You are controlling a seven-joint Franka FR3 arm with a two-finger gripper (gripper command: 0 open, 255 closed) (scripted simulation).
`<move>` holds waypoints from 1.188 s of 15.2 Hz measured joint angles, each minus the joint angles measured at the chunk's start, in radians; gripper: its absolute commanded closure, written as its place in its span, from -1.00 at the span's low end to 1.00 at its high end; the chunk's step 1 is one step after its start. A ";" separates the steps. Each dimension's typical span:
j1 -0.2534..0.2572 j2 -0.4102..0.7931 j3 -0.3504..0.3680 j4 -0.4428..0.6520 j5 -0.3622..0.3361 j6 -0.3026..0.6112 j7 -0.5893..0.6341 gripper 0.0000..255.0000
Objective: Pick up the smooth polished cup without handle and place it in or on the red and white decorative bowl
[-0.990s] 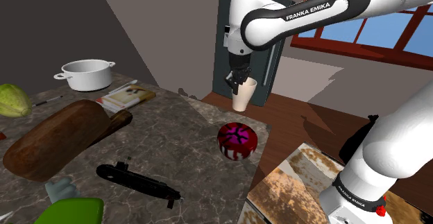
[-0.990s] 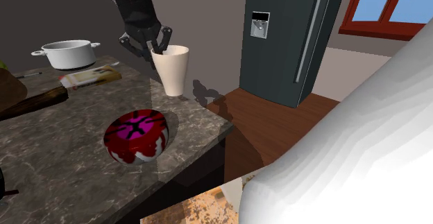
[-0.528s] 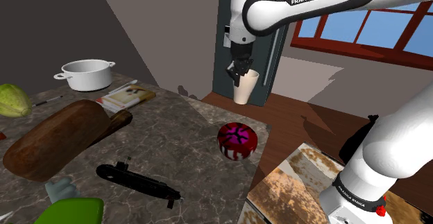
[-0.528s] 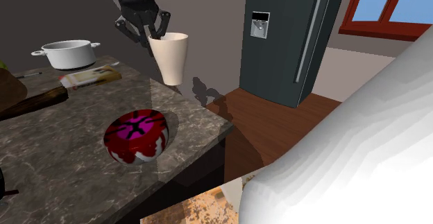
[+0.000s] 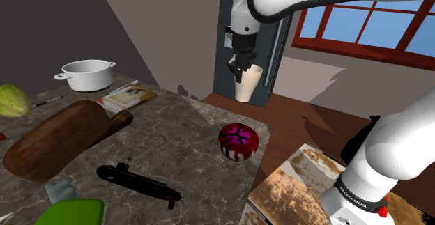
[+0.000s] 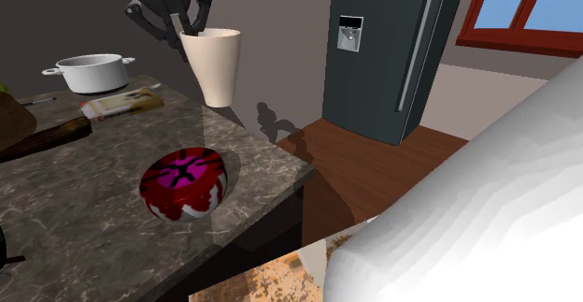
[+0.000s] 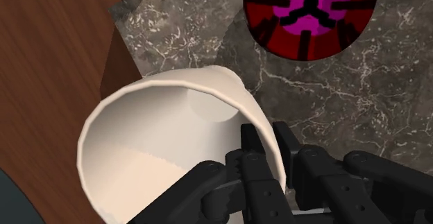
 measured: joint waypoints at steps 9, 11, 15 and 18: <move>0.084 -0.088 0.119 0.015 0.074 -0.110 0.171 1.00; 0.091 -0.094 0.128 0.006 0.080 -0.107 0.184 1.00; 0.095 -0.099 0.134 -0.046 0.085 -0.061 0.192 1.00; 0.097 -0.100 0.137 -0.088 0.086 -0.020 0.195 1.00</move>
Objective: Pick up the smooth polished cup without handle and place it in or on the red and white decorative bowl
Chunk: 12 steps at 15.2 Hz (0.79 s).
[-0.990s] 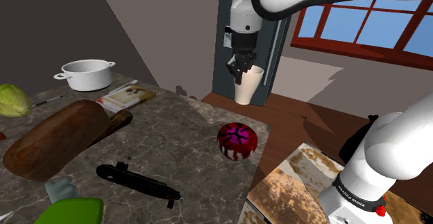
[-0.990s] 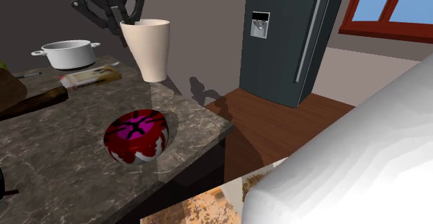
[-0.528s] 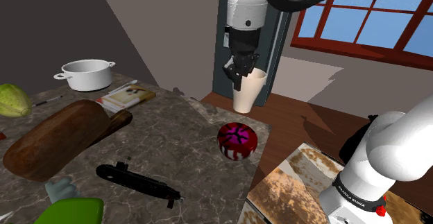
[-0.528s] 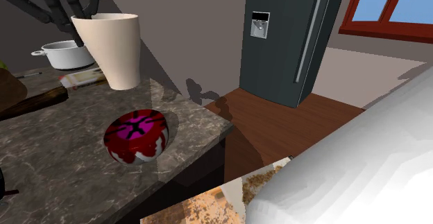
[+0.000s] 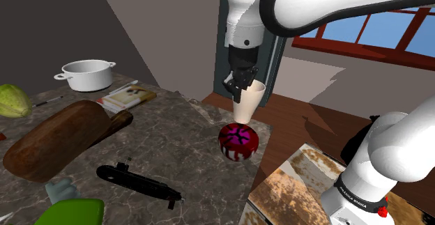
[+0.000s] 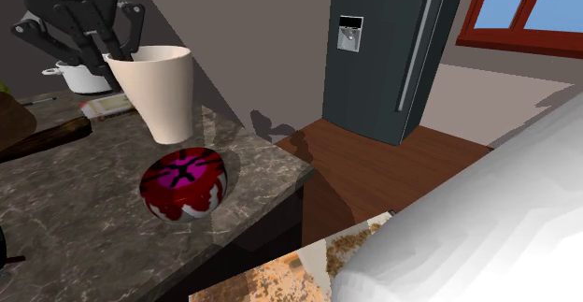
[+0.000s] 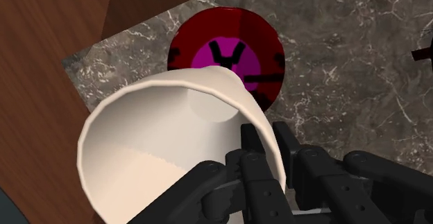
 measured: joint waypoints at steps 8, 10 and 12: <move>0.003 0.012 0.014 -0.095 0.001 0.106 0.014 1.00; 0.003 0.016 0.017 -0.119 0.001 0.133 0.017 1.00; 0.003 0.026 0.022 -0.134 -0.002 0.158 0.023 1.00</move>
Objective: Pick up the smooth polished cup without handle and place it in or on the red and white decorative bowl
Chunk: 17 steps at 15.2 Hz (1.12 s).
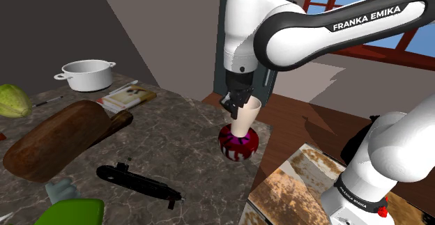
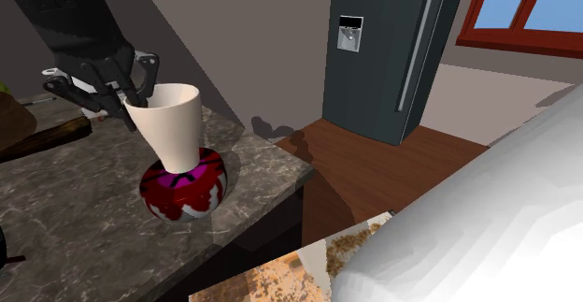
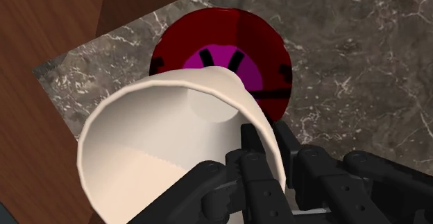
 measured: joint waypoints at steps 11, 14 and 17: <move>0.001 0.000 0.001 -0.017 0.000 0.018 0.001 -1.00; 0.001 -0.002 0.000 -0.004 0.001 0.004 0.000 -1.00; 0.001 -0.007 -0.004 0.077 0.001 -0.081 -0.002 -1.00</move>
